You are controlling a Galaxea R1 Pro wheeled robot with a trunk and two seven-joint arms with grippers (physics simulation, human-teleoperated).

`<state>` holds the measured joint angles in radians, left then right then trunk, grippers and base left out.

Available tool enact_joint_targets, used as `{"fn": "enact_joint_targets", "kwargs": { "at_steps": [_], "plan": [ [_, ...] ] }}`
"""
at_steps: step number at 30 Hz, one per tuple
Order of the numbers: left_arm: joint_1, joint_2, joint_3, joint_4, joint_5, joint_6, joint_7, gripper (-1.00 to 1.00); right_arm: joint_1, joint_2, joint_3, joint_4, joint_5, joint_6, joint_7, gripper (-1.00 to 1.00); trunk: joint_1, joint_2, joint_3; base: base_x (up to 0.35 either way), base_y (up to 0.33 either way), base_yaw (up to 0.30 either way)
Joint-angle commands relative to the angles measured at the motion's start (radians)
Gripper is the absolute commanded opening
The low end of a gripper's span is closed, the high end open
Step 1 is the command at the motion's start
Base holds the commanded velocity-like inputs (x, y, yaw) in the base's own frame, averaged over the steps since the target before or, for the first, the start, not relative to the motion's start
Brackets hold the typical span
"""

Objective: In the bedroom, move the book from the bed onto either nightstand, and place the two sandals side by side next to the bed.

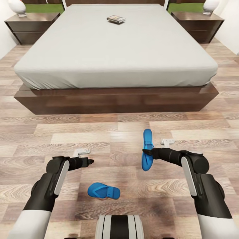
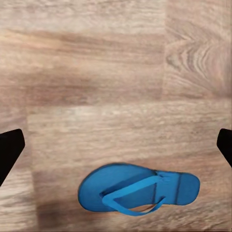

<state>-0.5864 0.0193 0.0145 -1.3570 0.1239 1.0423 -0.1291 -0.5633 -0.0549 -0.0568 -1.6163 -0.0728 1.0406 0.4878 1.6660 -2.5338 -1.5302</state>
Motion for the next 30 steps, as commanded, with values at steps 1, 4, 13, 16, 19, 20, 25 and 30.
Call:
{"fn": "enact_joint_targets", "kwargs": {
  "at_steps": [1, 4, 13, 16, 19, 20, 25, 30],
  "plan": [
    [0.007, 0.002, -0.010, -0.009, 0.006, 0.005, -0.004, 1.00, 0.000, -0.001, -0.001, -0.001, -0.009, 0.007, 0.000, -1.00, 0.000, -0.001, -0.005, 0.000, 0.000, 0.000],
    [0.044, 0.014, -0.044, -0.068, 0.007, 0.005, -0.050, 1.00, 0.000, -0.003, -0.001, -0.001, -0.010, 0.007, 0.003, -1.00, 0.002, -0.001, -0.016, 0.000, 0.000, 0.000],
    [0.093, 0.057, -0.092, -0.122, 0.001, 0.005, -0.163, 1.00, 0.001, -0.003, -0.002, -0.001, -0.009, 0.007, 0.004, -1.00, 0.006, -0.003, -0.051, 0.000, 0.000, 0.000],
    [0.099, 0.063, -0.097, -0.125, 0.001, 0.005, -0.170, 1.00, 0.002, -0.002, 0.000, -0.001, -0.010, 0.007, 0.005, -1.00, 0.007, -0.004, -0.063, 0.000, 0.000, 0.000],
    [0.101, 0.066, -0.099, -0.126, 0.001, 0.005, -0.172, 1.00, 0.003, -0.002, 0.000, -0.001, -0.010, 0.007, 0.005, -1.00, 0.008, -0.005, -0.074, 0.000, 0.000, 0.000],
    [0.101, 0.066, -0.100, -0.126, 0.001, 0.005, -0.172, 1.00, 0.003, -0.002, 0.000, -0.001, -0.010, 0.007, 0.004, -1.00, 0.009, -0.005, -0.078, 0.000, 0.000, 0.000],
    [0.100, 0.065, -0.097, -0.122, 0.002, 0.005, -0.173, 1.00, 0.003, -0.002, 0.000, -0.001, -0.010, 0.007, 0.005, -1.00, 0.011, -0.006, -0.097, 0.000, 0.000, 0.000],
    [0.099, 0.062, -0.091, -0.116, -0.005, 0.005, -0.165, 1.00, 0.002, -0.003, 0.000, -0.001, -0.009, 0.007, 0.005, -1.00, 0.013, -0.007, -0.117, 0.000, 0.000, 0.000]
  ]
}}
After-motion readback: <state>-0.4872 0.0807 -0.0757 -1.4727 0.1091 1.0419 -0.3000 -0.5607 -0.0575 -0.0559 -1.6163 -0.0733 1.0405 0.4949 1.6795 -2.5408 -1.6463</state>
